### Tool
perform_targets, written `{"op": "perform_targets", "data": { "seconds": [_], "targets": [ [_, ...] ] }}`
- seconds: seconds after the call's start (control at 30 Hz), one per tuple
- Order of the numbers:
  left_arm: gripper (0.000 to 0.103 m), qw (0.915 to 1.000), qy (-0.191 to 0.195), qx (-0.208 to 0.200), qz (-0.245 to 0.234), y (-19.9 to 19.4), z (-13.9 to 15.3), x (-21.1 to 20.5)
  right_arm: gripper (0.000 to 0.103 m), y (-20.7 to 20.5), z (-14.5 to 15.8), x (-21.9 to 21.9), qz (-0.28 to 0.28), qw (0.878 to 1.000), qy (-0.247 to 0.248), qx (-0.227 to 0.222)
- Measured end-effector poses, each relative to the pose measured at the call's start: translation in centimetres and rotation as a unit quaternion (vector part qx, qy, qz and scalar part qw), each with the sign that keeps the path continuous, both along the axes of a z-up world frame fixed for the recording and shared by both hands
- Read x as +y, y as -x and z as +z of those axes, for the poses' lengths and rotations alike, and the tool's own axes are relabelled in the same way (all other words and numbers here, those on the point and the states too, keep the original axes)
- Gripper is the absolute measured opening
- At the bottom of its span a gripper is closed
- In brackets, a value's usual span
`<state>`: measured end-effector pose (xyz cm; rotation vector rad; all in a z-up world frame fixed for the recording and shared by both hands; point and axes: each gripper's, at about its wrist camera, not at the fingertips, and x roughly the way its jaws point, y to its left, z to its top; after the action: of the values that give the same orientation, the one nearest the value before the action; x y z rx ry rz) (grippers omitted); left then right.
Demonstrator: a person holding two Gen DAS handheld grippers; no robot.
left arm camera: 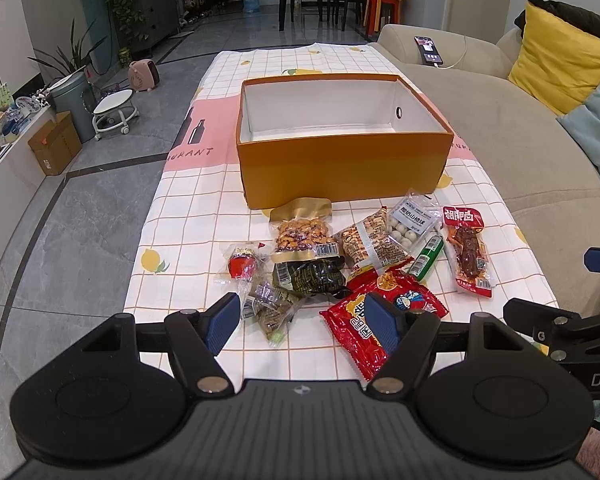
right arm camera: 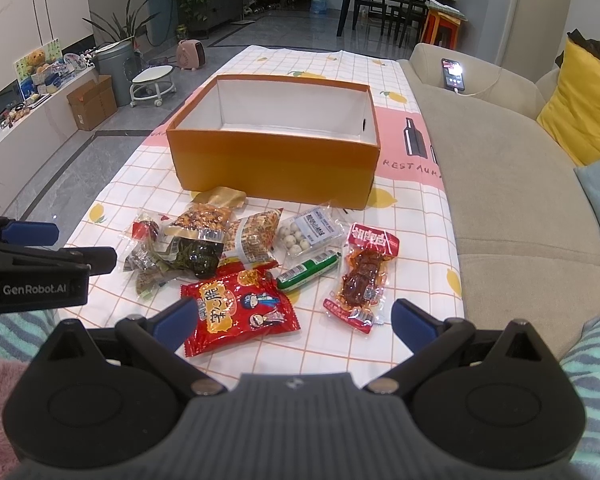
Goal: Organize snacks
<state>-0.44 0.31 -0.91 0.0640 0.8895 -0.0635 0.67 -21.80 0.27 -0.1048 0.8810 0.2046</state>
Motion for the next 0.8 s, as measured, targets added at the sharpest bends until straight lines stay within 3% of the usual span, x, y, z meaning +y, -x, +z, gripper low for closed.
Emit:
{"op": "perform_targets", "data": {
  "seconds": [0.53, 0.67, 0.73, 0.77, 0.8],
  "targets": [
    [0.083, 0.9999, 0.007, 0.006, -0.008, -0.1, 0.1, 0.2, 0.099, -0.4, -0.3, -0.3, -0.01, 1.0, -0.004, 0.003],
    [0.07, 0.9993, 0.025, 0.012, -0.025, -0.2, 0.3, 0.2, 0.099, -0.8, -0.7, -1.0, -0.027, 0.999, -0.019, 0.013],
    [0.069, 0.9984, 0.039, 0.025, -0.033, -0.6, 0.3, 0.1, 0.099, -1.1, -0.8, -1.2, -0.036, 0.999, -0.022, 0.014],
    [0.063, 0.9976, 0.047, 0.034, -0.038, -0.9, 0.1, 0.1, 0.099, -1.3, -0.9, -1.3, -0.039, 0.999, -0.023, 0.014],
    [0.05, 0.9968, 0.055, 0.039, -0.044, -1.1, 0.0, 0.1, 0.099, -1.5, -1.0, -1.4, -0.04, 0.999, -0.023, 0.013]
  ]
}}
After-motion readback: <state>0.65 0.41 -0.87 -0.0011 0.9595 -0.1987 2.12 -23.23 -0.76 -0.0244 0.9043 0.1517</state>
